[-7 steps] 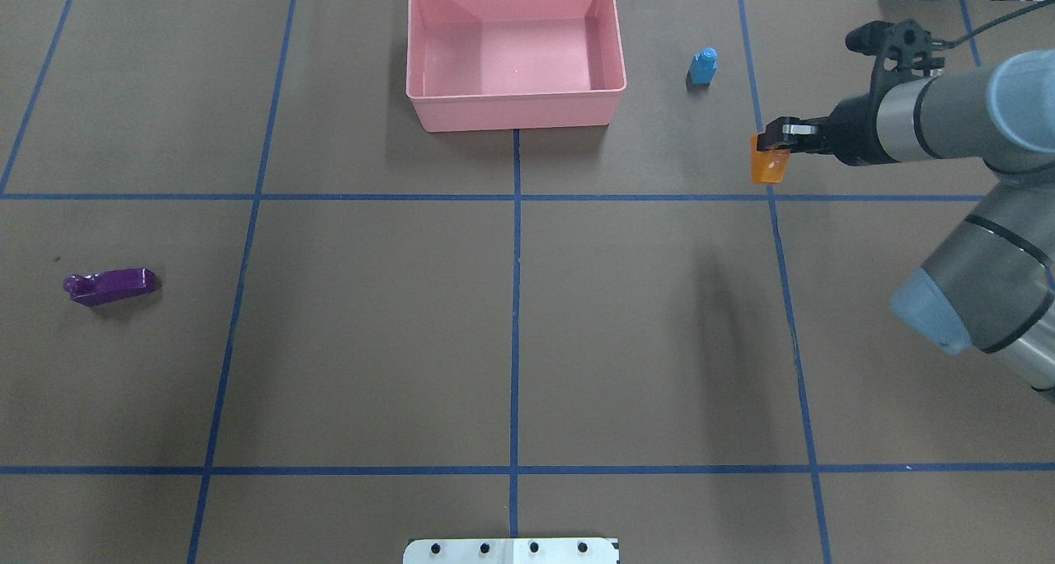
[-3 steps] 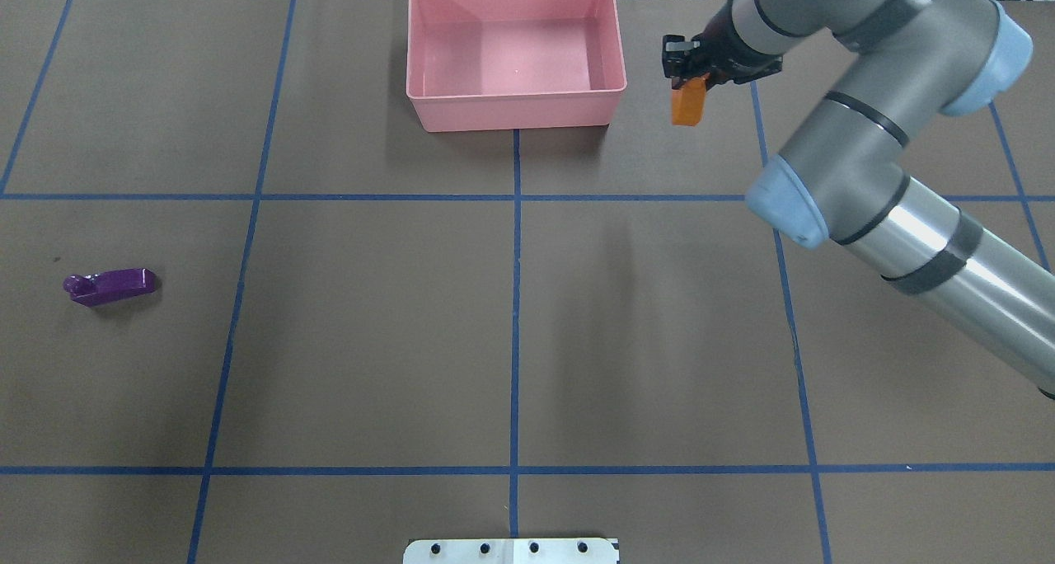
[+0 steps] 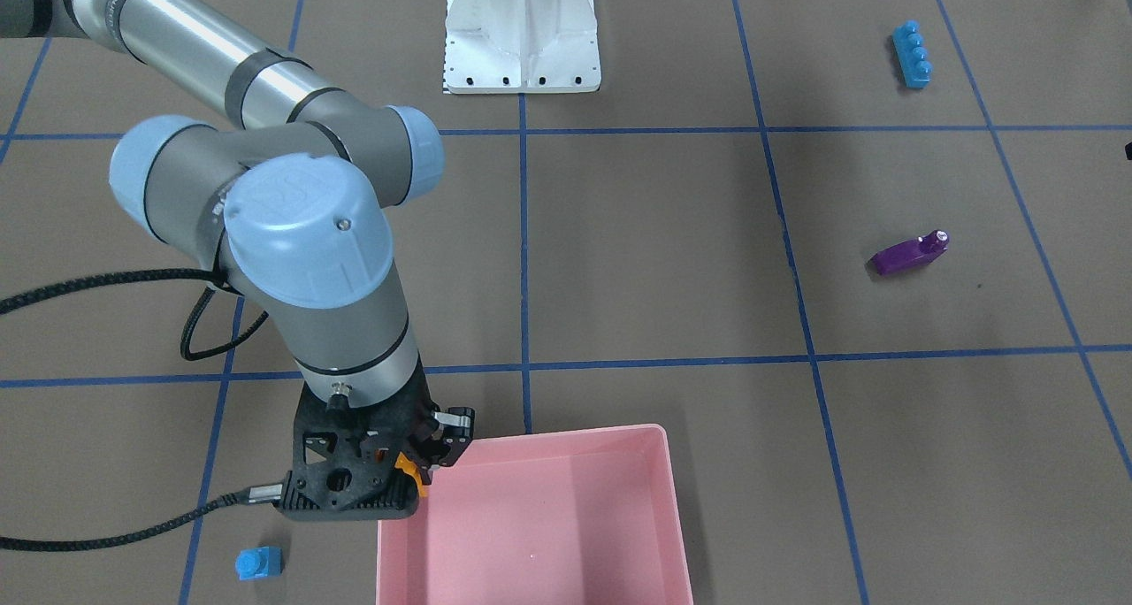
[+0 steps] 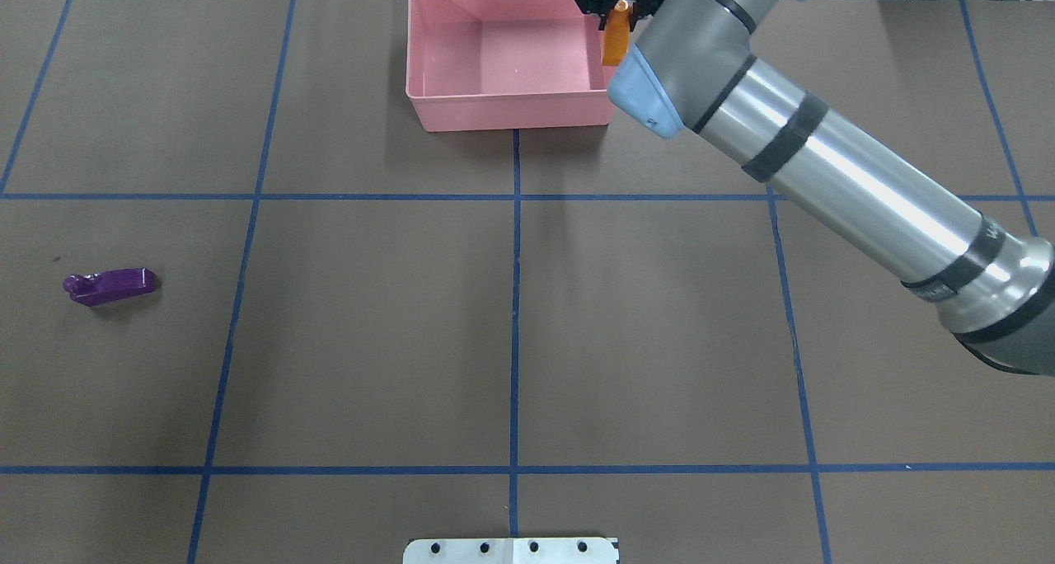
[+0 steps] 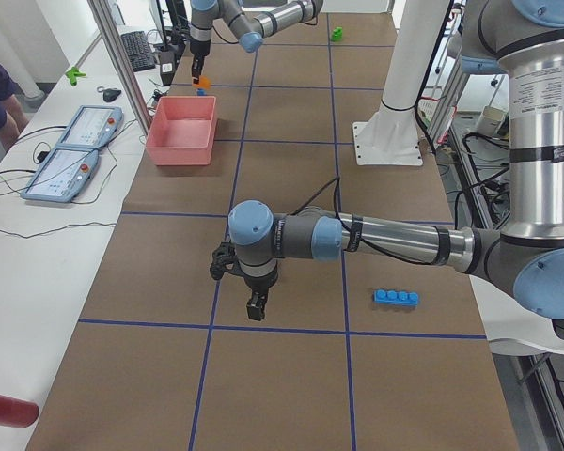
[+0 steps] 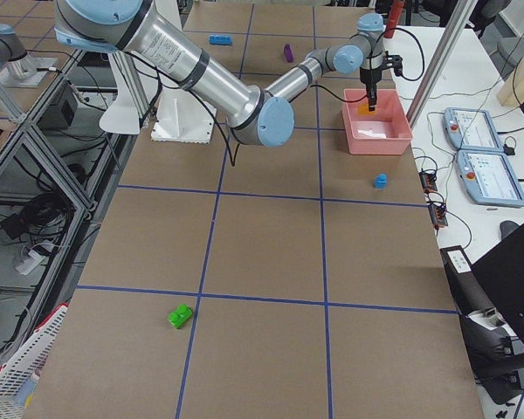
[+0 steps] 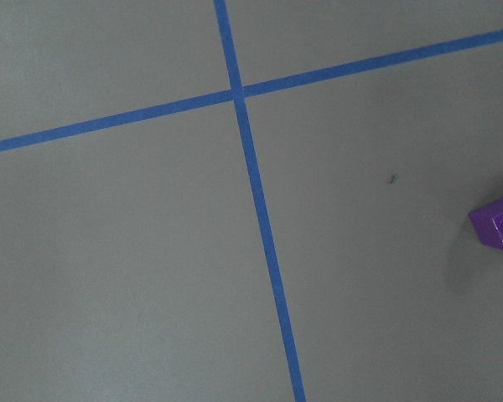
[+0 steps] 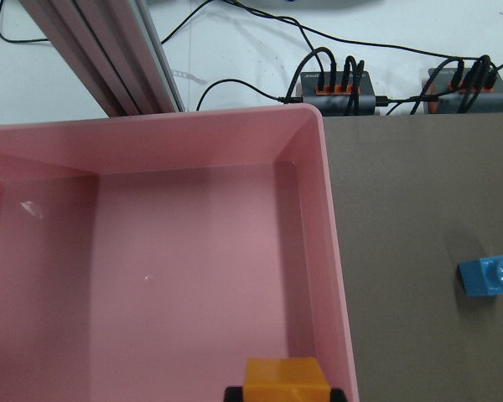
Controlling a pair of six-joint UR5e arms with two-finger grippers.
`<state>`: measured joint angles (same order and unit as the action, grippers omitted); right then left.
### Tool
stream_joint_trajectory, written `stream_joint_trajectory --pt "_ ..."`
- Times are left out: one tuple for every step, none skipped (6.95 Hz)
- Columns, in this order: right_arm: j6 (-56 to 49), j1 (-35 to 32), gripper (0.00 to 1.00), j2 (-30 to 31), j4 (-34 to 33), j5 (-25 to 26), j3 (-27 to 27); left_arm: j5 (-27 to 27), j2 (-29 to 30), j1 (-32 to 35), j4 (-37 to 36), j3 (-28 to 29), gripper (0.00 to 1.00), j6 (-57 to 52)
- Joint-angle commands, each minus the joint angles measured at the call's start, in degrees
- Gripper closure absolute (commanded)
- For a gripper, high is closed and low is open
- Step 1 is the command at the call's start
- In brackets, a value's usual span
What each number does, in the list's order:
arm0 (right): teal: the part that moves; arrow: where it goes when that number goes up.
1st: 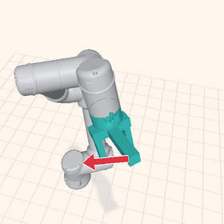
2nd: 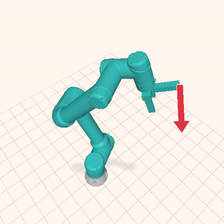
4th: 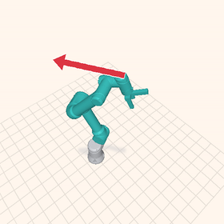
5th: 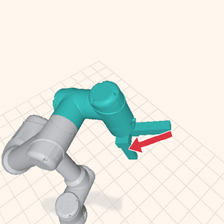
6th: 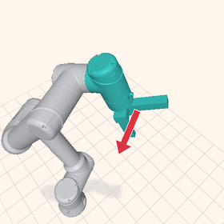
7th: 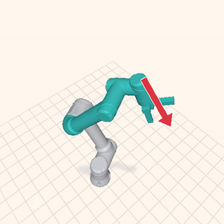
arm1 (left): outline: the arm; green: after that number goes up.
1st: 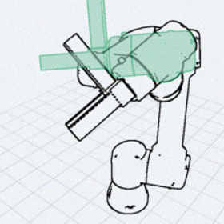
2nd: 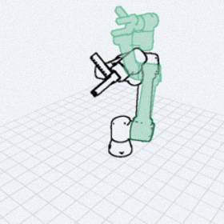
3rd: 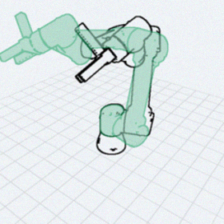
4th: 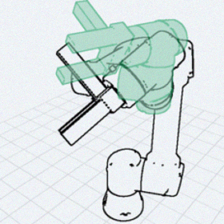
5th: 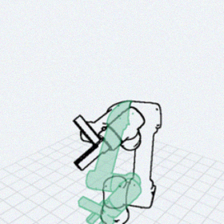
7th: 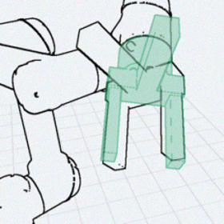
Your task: Put all blocks into box
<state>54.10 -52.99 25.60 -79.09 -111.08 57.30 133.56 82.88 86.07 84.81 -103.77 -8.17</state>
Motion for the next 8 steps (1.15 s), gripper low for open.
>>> stream_joint_trajectory --pt "-0.23 -0.18 1.0 -5.54 10.94 0.24 -15.23 0.03 -0.26 -0.11 0.0 -0.03 0.0 0.0" --pt "-0.4 -0.18 1.0 -5.65 14.45 0.51 -18.68 0.12 -0.35 -0.11 0.0 -0.12 0.0 0.0" --pt "-0.4 -0.1 1.0 -5.65 16.23 1.03 -20.37 0.03 -0.35 -0.11 0.0 -0.21 0.0 0.0" --pt "-0.66 -0.1 1.0 -5.65 16.25 1.12 -20.65 0.03 -0.26 -0.11 0.09 -0.21 0.0 0.0" --pt "-0.67 -0.01 0.25 -5.56 16.25 1.47 -20.91 0.12 -0.35 -0.11 0.7 -0.21 0.0 0.0" --pt "-0.67 -0.01 0.0 -5.65 16.25 1.91 -21.26 0.03 -0.26 -0.11 0.79 -0.21 0.0 0.0" --pt "-0.67 -0.01 0.0 -5.65 16.25 1.83 -21.44 0.03 -0.26 -0.2 1.14 -0.21 0.0 0.0" --pt "-0.67 -0.01 0.0 -5.73 16.25 1.83 -21.35 0.03 0.0 -0.2 1.66 -0.12 0.0 0.0"
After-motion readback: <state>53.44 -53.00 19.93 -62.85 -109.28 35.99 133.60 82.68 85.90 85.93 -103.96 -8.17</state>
